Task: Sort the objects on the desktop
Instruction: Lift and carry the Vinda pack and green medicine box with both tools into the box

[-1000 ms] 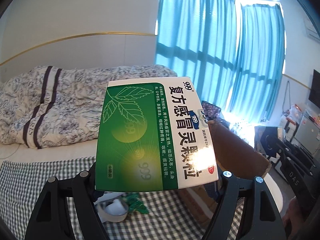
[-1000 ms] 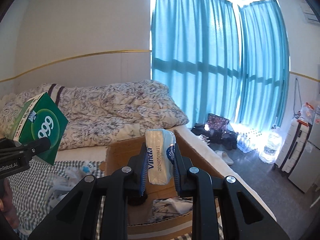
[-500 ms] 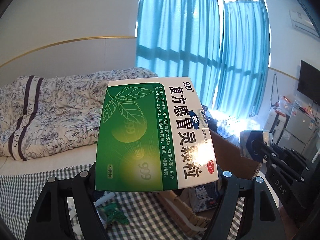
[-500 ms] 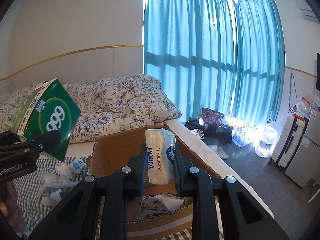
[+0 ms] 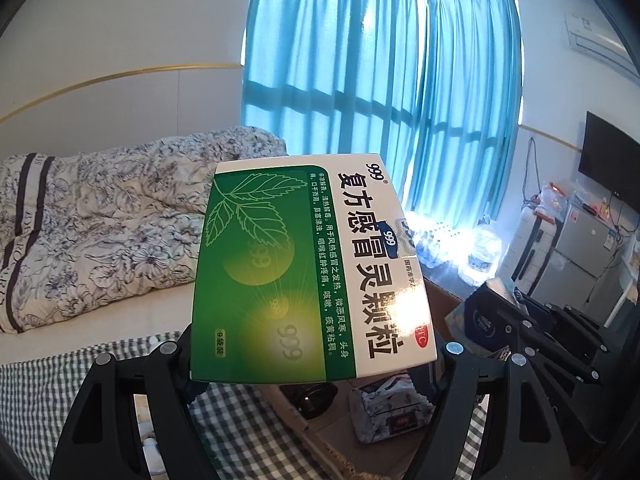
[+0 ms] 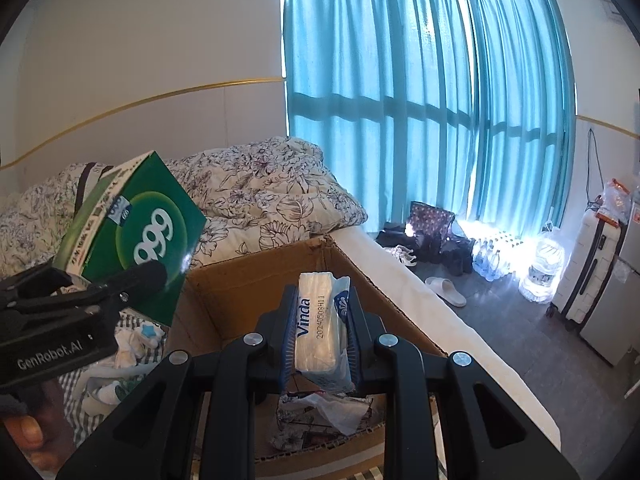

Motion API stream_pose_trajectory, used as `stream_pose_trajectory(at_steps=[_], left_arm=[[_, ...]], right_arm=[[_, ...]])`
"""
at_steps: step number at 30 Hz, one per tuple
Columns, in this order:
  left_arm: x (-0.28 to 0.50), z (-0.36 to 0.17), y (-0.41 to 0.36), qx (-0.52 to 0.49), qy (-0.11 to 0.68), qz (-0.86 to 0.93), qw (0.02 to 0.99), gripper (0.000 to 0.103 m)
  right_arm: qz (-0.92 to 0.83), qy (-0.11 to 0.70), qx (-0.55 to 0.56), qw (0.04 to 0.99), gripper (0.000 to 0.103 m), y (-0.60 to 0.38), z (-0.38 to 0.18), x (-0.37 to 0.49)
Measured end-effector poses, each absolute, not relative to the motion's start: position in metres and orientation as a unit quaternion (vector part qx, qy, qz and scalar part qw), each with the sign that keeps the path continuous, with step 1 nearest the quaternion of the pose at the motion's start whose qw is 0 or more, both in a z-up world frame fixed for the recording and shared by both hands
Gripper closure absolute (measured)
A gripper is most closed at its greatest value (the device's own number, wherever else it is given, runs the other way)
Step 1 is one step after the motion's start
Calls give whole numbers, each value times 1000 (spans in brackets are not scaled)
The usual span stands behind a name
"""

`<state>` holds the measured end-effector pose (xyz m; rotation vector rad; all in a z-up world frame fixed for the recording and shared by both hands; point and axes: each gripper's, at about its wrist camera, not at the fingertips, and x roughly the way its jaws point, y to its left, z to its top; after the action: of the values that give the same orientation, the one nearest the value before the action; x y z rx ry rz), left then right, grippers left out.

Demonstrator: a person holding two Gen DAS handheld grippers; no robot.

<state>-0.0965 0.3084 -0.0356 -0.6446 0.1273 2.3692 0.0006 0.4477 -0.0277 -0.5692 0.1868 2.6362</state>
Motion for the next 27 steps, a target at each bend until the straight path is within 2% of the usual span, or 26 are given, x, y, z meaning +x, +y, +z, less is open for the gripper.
stream_pose_trajectory(at_steps=[15, 27], left_arm=[[-134, -81, 358, -351, 107, 859, 358, 24], [-146, -111, 391, -402, 191, 822, 356, 24]], right_arm=[[913, 93, -323, 229, 82, 474, -72, -39], [871, 104, -414, 241, 82, 489, -108, -52]])
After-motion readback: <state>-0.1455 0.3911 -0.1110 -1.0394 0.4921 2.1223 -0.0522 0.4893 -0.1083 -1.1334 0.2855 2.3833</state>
